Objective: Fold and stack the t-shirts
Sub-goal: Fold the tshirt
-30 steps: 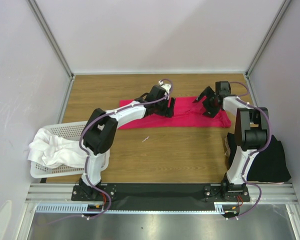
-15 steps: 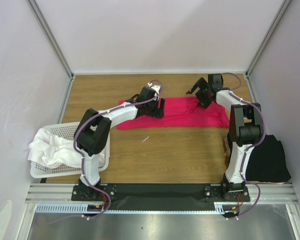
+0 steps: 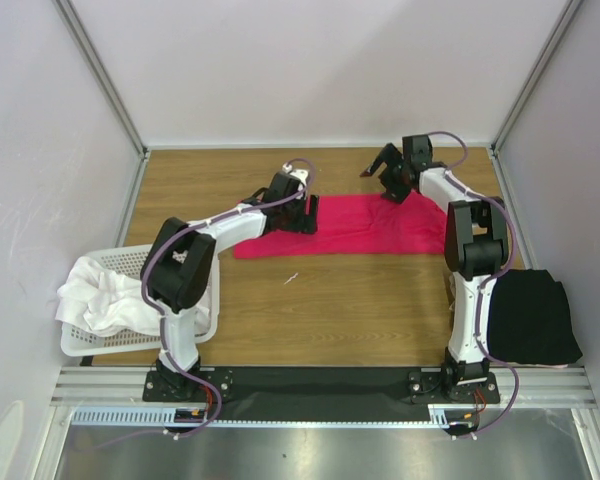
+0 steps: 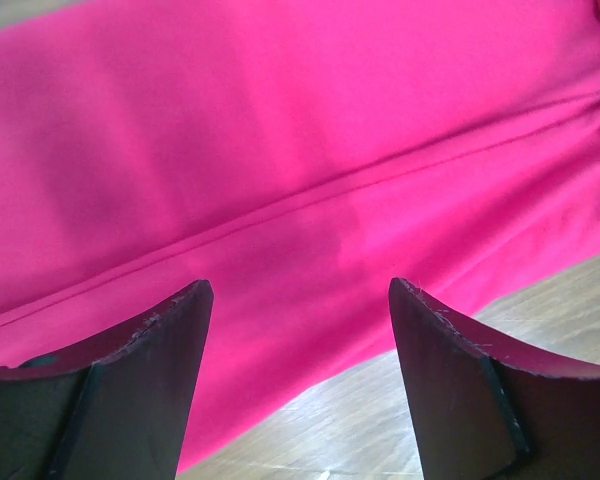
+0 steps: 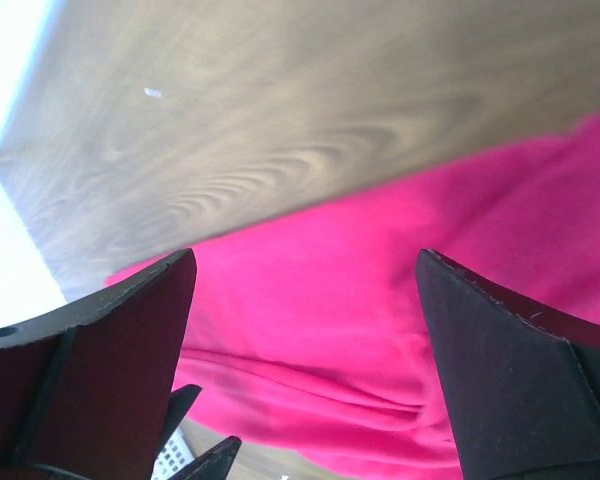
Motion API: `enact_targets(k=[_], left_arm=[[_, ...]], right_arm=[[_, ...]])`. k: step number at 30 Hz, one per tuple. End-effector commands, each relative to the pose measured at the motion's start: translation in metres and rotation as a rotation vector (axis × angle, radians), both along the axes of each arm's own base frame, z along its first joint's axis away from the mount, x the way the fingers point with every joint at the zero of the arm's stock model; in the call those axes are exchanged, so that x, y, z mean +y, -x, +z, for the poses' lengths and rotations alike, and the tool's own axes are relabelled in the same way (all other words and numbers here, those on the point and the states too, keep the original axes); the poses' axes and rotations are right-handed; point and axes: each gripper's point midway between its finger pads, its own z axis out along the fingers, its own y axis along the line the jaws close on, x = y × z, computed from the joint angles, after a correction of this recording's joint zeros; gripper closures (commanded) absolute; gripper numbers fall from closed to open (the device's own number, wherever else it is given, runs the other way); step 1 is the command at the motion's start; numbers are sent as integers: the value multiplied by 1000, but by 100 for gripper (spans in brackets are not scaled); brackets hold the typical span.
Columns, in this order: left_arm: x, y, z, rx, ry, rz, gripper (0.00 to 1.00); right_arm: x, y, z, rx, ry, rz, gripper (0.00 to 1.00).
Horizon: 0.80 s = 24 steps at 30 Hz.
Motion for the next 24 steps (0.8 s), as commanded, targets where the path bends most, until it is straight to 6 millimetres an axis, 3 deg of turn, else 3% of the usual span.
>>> enact_targets(k=[1,4,7,10,11,15,18,24], left_arm=[[20,-19,46,-96,44,60,22],[36,-28,59,-112,50,97,22],[54,-33,58,-93,47,145,21],[67,-33,45,-46,44,191,22],[70,-32,39,-27,41,207,22],[76,-31,34,-13,48,220,22],[88,-23,35,-2,13,242,22],[130,-9,36,2,-48,403,23]], right_arm=[[6,-24,78,-172,14,50,3],[-6,-11,101,-187,89,62,2],[-22,10,105,-174,156,43,1],[-40,46,89,-112,200,16,1],[-48,64,72,-61,220,5,1],[-73,106,33,56,249,-42,1],[-87,120,25,73,253,-77,1],[-109,125,16,90,299,-117,2]])
